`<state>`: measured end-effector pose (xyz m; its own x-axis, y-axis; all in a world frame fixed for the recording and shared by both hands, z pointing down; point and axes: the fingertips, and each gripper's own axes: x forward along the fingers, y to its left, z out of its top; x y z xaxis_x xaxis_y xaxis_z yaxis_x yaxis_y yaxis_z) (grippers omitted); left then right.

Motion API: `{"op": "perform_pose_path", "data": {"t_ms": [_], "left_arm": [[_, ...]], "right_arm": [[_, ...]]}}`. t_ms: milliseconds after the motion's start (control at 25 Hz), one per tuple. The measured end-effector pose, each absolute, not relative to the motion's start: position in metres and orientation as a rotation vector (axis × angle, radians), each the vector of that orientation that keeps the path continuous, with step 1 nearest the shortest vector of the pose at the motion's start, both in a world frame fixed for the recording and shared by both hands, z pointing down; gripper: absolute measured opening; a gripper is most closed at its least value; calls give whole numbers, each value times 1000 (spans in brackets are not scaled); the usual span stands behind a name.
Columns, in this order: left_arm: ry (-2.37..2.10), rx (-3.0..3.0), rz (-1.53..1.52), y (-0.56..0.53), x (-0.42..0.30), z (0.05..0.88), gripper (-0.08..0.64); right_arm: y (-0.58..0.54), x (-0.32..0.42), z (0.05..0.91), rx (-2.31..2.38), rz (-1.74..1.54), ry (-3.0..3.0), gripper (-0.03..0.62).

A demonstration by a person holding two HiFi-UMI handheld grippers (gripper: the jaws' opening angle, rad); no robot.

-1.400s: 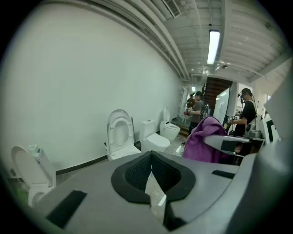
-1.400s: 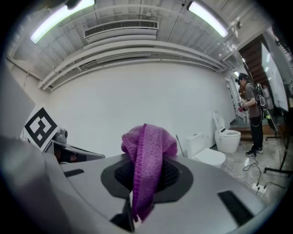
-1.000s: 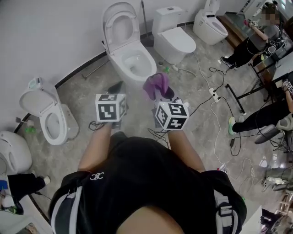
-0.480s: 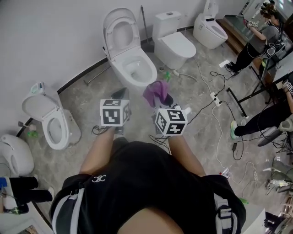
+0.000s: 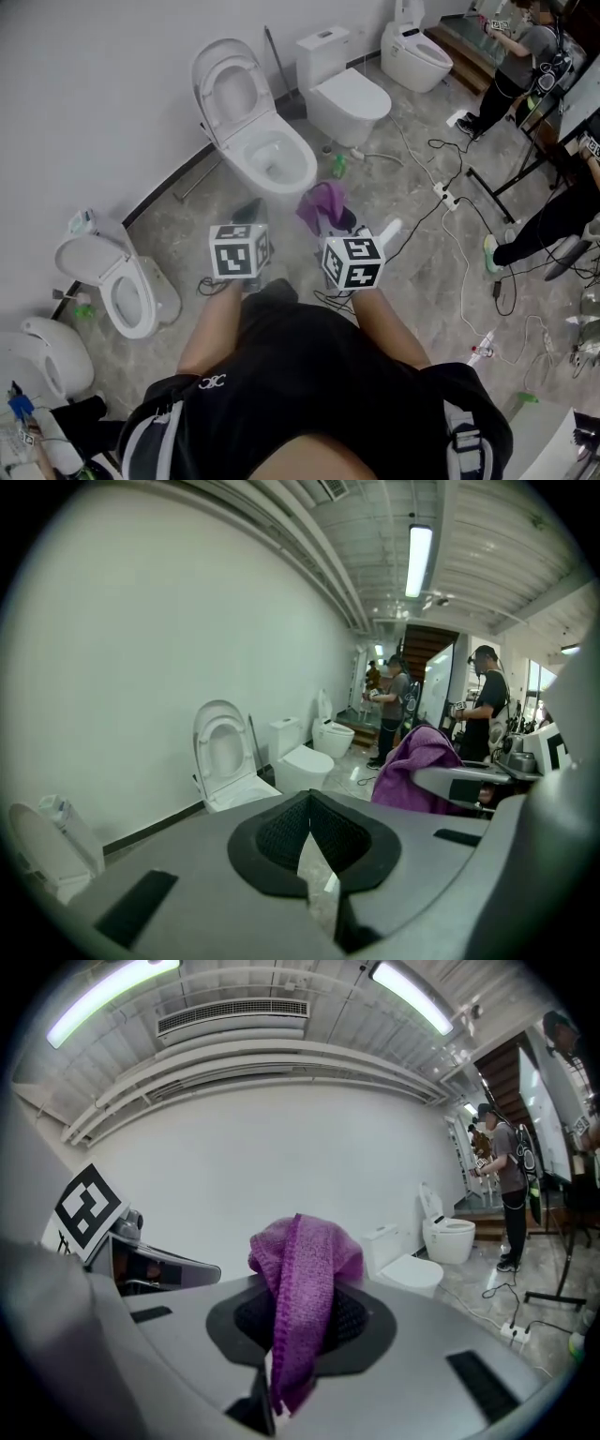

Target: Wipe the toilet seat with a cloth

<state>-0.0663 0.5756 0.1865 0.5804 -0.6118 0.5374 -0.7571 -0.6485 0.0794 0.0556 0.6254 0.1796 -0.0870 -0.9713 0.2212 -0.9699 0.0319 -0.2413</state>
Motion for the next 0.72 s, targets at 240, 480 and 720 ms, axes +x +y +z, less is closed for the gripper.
{"op": "perform_pose_path", "data": {"t_ms": [240, 480, 720], "left_arm": [[-1072, 2520, 675, 542, -43, 197, 6], [-1056, 2517, 649, 478, -17, 208, 6], [-1069, 2503, 602, 373, -6, 197, 6]], "right_arm": [[598, 74, 192, -2159, -548, 2235, 66], [529, 103, 195, -2179, -542, 2252, 66], [427, 115, 182, -2182, -506, 2306, 66]]}}
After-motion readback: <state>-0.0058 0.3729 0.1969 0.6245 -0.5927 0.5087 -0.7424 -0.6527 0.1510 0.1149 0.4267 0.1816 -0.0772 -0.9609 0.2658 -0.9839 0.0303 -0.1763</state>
